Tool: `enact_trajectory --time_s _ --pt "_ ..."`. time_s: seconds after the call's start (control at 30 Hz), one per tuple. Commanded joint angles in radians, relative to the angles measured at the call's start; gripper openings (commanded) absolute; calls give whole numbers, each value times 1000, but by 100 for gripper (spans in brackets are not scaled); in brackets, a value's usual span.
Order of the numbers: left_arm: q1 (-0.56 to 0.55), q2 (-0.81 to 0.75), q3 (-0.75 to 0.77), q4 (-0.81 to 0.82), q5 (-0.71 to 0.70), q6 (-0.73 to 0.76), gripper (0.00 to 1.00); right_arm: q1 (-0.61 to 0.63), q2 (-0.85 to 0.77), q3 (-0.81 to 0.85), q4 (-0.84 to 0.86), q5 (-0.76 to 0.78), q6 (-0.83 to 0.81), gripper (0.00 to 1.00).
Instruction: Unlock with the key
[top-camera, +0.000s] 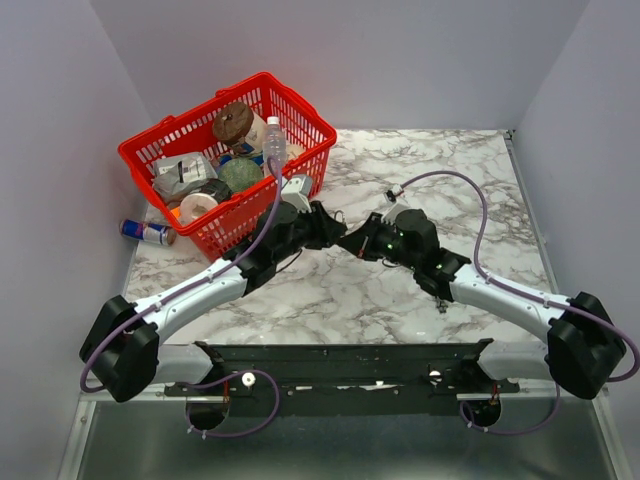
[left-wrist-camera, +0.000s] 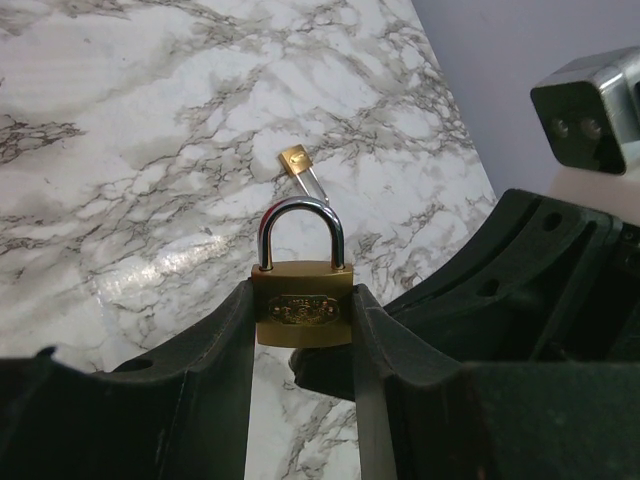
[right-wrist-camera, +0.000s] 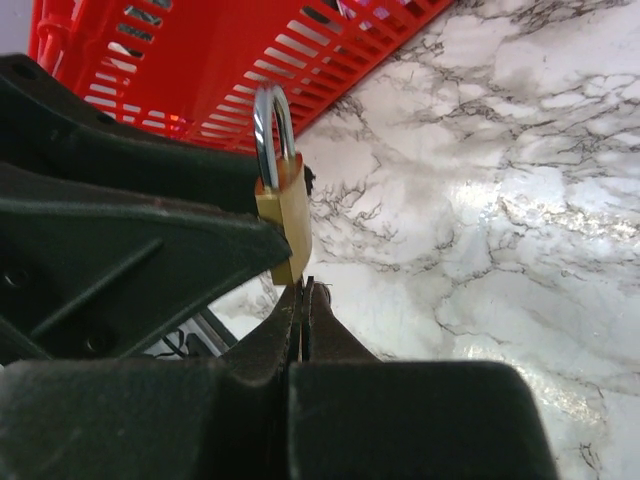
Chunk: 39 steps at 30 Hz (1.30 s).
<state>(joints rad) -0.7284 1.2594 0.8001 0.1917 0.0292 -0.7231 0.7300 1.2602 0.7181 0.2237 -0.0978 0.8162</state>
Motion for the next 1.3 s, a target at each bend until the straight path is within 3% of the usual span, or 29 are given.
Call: enact_trajectory --time_s 0.0,0.33,0.53,0.77,1.27 --pt "-29 11 -13 -26 34 14 0 -35 -33 1 80 90 -11 1" --pt "-37 21 -16 -9 64 -2 0 -41 -48 -54 203 76 -51 1" --pt "-37 26 -12 41 156 -3 0 -46 -51 -71 238 52 -66 1" --pt "-37 23 -9 123 267 13 0 -107 -111 -137 315 -69 -63 1" --pt "-37 28 -7 293 466 1 0 -227 -258 -175 316 -296 -74 1"
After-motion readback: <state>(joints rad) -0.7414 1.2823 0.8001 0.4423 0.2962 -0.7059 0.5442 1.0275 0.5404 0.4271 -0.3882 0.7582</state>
